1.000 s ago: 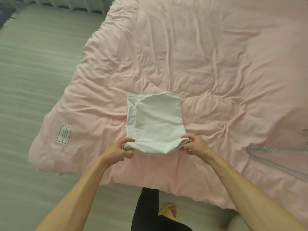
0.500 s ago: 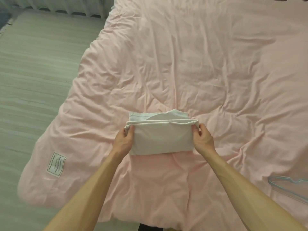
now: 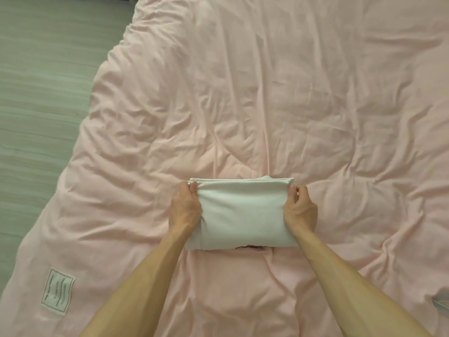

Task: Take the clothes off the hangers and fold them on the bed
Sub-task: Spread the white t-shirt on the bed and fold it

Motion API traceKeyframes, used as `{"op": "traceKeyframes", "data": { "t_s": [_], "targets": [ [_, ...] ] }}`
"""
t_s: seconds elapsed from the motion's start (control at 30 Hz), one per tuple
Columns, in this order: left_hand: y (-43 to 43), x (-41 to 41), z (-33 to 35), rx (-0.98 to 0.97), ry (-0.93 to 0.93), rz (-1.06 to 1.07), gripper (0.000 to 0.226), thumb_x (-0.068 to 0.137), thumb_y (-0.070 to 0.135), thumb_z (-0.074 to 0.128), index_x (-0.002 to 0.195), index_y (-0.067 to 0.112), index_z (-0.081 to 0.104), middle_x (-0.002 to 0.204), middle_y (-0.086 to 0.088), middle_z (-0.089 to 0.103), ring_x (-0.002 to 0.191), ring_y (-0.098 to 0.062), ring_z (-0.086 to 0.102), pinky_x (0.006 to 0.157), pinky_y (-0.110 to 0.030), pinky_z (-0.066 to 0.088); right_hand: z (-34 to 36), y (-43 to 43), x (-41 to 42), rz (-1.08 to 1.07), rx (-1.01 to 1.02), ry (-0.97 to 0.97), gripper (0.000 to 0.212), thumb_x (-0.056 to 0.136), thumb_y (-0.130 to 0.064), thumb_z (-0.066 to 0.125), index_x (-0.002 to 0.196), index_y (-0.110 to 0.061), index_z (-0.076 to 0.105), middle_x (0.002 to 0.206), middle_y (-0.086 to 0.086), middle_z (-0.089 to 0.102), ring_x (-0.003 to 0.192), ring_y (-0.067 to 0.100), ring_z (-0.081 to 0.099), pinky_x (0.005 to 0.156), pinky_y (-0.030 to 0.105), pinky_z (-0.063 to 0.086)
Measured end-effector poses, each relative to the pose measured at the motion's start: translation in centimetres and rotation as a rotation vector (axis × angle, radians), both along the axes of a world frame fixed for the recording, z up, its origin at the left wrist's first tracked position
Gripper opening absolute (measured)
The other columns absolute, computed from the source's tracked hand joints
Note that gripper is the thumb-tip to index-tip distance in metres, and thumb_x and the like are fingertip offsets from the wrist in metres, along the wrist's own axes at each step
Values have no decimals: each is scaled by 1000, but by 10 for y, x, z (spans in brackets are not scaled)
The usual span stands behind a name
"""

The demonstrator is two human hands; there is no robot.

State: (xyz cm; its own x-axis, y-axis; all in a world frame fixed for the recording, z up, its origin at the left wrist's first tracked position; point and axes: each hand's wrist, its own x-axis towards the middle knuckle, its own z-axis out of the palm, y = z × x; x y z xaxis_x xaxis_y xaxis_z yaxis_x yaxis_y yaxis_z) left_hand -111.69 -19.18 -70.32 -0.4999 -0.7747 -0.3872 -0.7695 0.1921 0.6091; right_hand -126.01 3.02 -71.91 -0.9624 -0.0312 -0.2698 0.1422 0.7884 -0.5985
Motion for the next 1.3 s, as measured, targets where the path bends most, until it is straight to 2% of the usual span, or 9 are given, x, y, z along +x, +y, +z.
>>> {"op": "traceKeyframes", "data": {
  "t_s": [0.37, 0.47, 0.57, 0.63, 0.8, 1.0, 1.1, 1.17, 1.3],
  "targets": [
    [-3, -12, -10, 29, -250, 44, 47, 102, 56, 28, 114, 15, 48, 114, -21, 64, 108, -40, 58, 80, -43, 38, -18, -7, -6, 9, 95, -94, 30, 104, -41, 40, 114, -13, 42, 104, 12, 66, 97, 40, 62, 72, 39, 40],
    [8, -8, 3, -80, -133, 145, 50, 98, 56, 40, 129, 17, 45, 125, -17, 59, 118, -37, 52, 91, -45, 41, -9, -2, 6, 37, 71, 122, 40, 96, -23, 53, 131, -8, 44, 117, 14, 59, 108, 39, 56, 84, 43, 42],
    [42, -1, 12, -499, 67, -182, 57, 95, 44, 49, 140, 10, 49, 134, -16, 58, 128, -35, 50, 105, -48, 39, -3, 0, 28, 260, 117, 430, 47, 91, -26, 54, 135, -8, 52, 136, 16, 54, 124, 37, 50, 101, 46, 39],
    [71, -2, 4, -521, 56, -446, 61, 95, 41, 44, 148, 11, 44, 149, -10, 49, 143, -28, 39, 115, -51, 30, -1, -7, 42, 480, 106, 488, 48, 97, -30, 45, 141, -13, 52, 150, 13, 46, 137, 32, 43, 107, 45, 36],
    [81, 4, -38, -450, -172, -615, 61, 99, 49, 29, 156, 30, 30, 165, 2, 22, 152, -21, 15, 118, -57, 16, -23, -13, 44, 797, 264, 193, 59, 101, -47, 22, 159, -36, 18, 168, -5, 2, 155, 15, -3, 122, 52, 8],
    [73, 10, -51, -463, -299, -549, 67, 93, 66, 26, 156, 49, 12, 167, 11, -1, 155, -25, -3, 119, -50, -6, -47, -3, 37, 679, 419, 57, 72, 92, -70, 15, 154, -44, -9, 164, -13, -18, 153, 12, -14, 119, 49, -15],
    [65, 18, -45, -324, -437, -342, 73, 92, 75, 21, 151, 53, -16, 161, 20, -27, 151, -26, -22, 118, -54, -13, -43, 1, 38, 525, 392, 5, 77, 93, -68, 17, 159, -35, -3, 167, -2, -12, 154, 22, -7, 123, 47, -6],
    [58, 22, -36, -293, -480, -299, 78, 91, 77, 24, 154, 49, -13, 164, 16, -19, 153, -27, -6, 121, -54, 1, -37, 4, 37, 390, 351, -7, 78, 96, -65, 25, 161, -26, 6, 168, 9, 0, 153, 29, 5, 123, 45, 7],
    [58, 19, -5, -156, -336, 84, 91, 85, 75, 48, 155, 23, 17, 145, -21, 41, 128, -40, 45, 103, -50, 36, -13, 4, 35, 134, 260, -14, 80, 89, -52, 61, 150, -8, 34, 152, 19, 36, 134, 37, 36, 108, 46, 30]
  ]
}}
